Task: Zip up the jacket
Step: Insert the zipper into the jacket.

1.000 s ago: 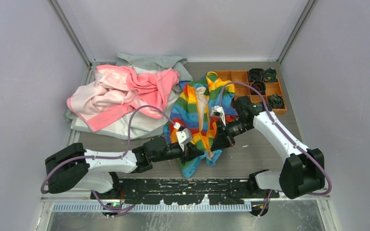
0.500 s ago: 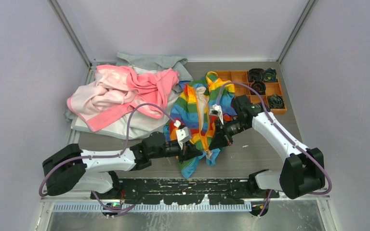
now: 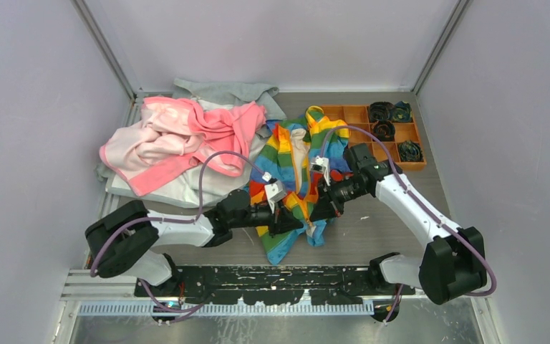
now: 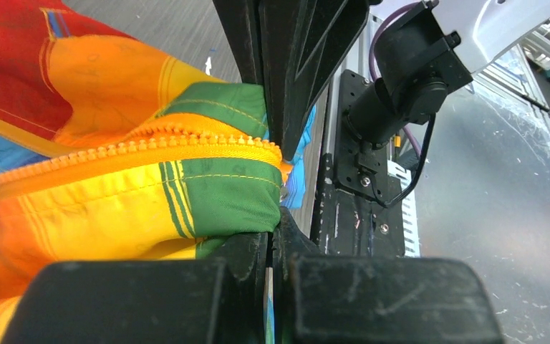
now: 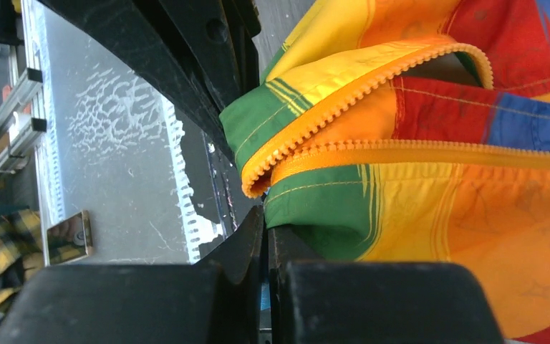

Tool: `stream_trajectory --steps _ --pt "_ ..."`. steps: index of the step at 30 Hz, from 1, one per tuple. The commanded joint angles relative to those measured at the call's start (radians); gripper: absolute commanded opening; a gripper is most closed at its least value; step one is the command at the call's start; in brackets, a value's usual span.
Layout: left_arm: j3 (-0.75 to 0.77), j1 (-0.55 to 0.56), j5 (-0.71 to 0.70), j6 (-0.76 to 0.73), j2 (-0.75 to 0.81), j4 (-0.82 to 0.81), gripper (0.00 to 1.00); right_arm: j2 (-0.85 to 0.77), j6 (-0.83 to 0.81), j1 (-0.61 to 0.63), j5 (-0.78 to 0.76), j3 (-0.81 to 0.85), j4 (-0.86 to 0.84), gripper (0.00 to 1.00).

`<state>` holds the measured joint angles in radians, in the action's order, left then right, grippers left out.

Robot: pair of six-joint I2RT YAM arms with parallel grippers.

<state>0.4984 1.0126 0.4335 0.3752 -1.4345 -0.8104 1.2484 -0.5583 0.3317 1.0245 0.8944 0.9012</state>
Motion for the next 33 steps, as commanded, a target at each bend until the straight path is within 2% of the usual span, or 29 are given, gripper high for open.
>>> stream_trajectory --steps 1,6,11,20,28,30,33 --pt "-0.004 -0.007 0.058 0.075 -0.065 -0.193 0.00 -0.025 0.106 -0.006 -0.019 -0.005 -0.113 0.01" --pt "-0.044 -0.023 0.045 0.134 -0.105 -0.330 0.00 -0.009 0.076 -0.005 0.001 0.008 -0.080 0.01" --pt "-0.075 -0.025 -0.003 0.154 -0.099 -0.352 0.00 0.002 0.057 -0.006 0.018 0.013 -0.059 0.01" --pt "-0.101 -0.025 -0.071 0.175 -0.066 -0.347 0.17 0.016 0.044 -0.005 0.028 0.018 -0.043 0.01" --pt "-0.110 -0.022 -0.052 0.217 -0.099 -0.416 0.30 0.027 0.047 -0.005 0.036 0.021 -0.041 0.01" --pt "-0.111 -0.020 -0.048 0.226 -0.113 -0.439 0.36 0.029 0.047 -0.006 0.038 0.021 -0.042 0.01" --pt "-0.102 -0.014 -0.047 0.233 -0.130 -0.451 0.39 0.030 0.049 -0.005 0.041 0.021 -0.041 0.01"
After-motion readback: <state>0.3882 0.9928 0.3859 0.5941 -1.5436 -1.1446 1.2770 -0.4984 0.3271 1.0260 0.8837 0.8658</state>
